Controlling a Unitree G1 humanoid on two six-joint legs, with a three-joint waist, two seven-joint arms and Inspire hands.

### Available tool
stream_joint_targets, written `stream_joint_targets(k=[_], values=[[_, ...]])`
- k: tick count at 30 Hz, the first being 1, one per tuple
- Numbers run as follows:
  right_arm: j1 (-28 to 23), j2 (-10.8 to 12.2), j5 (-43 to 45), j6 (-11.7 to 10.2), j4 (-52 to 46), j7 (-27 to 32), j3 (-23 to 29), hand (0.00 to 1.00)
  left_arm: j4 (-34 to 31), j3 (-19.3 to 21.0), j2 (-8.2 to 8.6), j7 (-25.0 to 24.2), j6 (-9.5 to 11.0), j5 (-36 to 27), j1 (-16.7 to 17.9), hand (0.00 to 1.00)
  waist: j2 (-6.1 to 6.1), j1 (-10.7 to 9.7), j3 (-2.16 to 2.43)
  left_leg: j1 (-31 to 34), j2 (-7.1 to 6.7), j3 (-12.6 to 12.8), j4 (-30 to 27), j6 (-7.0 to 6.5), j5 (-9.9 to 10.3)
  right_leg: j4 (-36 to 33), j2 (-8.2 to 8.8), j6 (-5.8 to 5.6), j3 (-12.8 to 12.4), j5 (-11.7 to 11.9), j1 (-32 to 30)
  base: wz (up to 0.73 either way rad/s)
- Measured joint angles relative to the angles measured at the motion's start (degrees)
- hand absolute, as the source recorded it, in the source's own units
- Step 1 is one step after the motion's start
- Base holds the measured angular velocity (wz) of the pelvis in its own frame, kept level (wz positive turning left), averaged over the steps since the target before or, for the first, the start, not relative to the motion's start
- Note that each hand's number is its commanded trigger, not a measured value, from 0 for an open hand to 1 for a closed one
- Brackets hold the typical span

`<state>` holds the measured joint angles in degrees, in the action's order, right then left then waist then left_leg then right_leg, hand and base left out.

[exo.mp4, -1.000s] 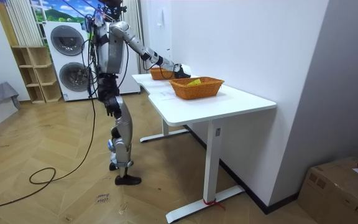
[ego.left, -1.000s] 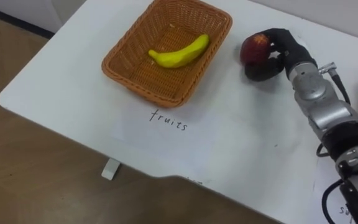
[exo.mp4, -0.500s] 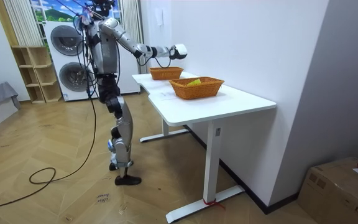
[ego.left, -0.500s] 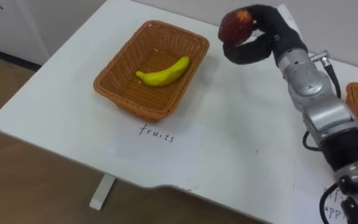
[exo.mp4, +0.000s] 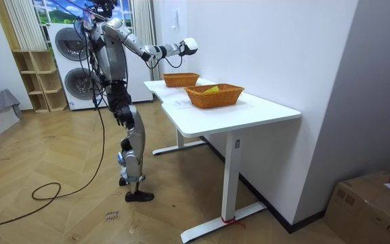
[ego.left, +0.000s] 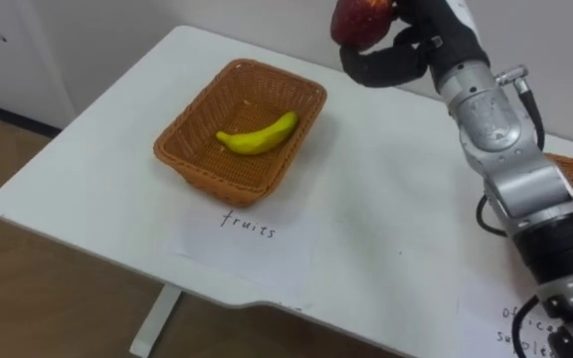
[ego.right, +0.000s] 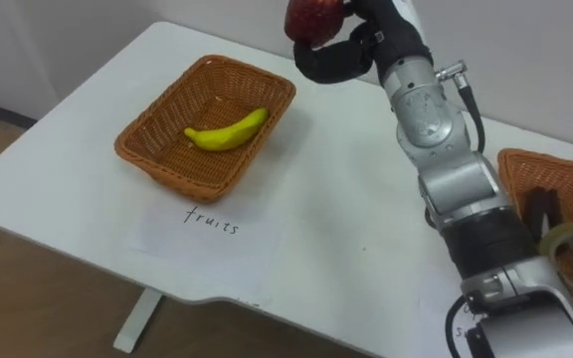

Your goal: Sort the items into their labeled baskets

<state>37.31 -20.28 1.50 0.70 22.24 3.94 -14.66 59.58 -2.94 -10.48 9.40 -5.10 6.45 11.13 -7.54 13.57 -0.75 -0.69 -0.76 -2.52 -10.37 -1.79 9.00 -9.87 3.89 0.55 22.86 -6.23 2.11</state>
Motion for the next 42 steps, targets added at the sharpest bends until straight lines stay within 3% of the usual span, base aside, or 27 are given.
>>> stream_joint_targets(k=[9,16,22,25,30,35,42], values=[[0.0,0.43,2.83,0.93,-0.6,-2.0,-0.5,1.0,-0.53,0.49,-0.02,-1.86,-2.01,1.77,0.4,0.0,-0.16,2.41,0.0,-0.04,0.01,-0.06,0.68,-0.04,0.12,0.22,-0.05,-0.28,0.02,-0.18,-0.17,0.0],[0.0,0.65,5.17,2.65,-0.67,-3.72,-0.81,1.0,-1.43,0.51,-0.02,-2.86,-2.57,2.11,0.92,0.0,-0.25,2.78,0.06,0.04,-0.03,-0.84,0.79,-0.05,0.14,0.21,-0.06,-0.47,-0.03,-0.29,-0.13,0.07],[0.0,0.8,5.06,3.02,-0.59,-3.61,-4.05,1.0,-2.73,0.48,-0.02,-2.86,-2.58,2.32,1.1,0.0,-0.24,3.48,0.06,-0.13,0.0,-0.96,0.97,-0.05,0.13,0.24,-0.13,-0.71,-0.15,-0.44,-0.02,0.0],[0.0,0.81,5.42,3.05,-0.45,-3.6,-6.16,1.0,-3.29,0.46,-0.05,-2.71,-2.53,2.32,1.15,0.0,-0.39,4.15,-0.06,-0.47,0.02,-1.01,1.2,-0.05,0.14,0.24,-0.12,-0.72,-0.17,-0.45,0.18,0.0],[0.0,0.87,5.85,3.11,-0.45,-3.85,-7.51,1.0,-5.69,0.47,-0.45,-2.55,-2.78,2.31,2.43,0.0,-1.43,4.36,-0.65,0.05,-0.04,-1.48,0.98,-0.02,0.34,0.24,-0.1,-0.79,-0.01,-0.5,0.2,0.05],[0.0,0.88,5.8,3.11,0.31,-3.88,-7.58,1.0,-5.71,0.45,-0.43,-2.18,-3.18,2.32,2.65,0.0,-1.69,5.55,-0.61,0.22,-0.05,-1.49,0.75,-0.02,0.36,0.23,-0.11,-0.79,0.05,-0.5,-0.01,0.0],[0.0,1.65,5.76,3.11,2.72,-3.84,-7.8,1.0,-5.75,0.38,-0.45,-1.07,-3.18,2.7,2.32,0.0,-1.67,5.73,-0.62,0.44,-0.09,-2.24,0.69,-0.02,0.35,0.23,-0.07,-0.79,0.83,-0.5,-0.01,0.06]])
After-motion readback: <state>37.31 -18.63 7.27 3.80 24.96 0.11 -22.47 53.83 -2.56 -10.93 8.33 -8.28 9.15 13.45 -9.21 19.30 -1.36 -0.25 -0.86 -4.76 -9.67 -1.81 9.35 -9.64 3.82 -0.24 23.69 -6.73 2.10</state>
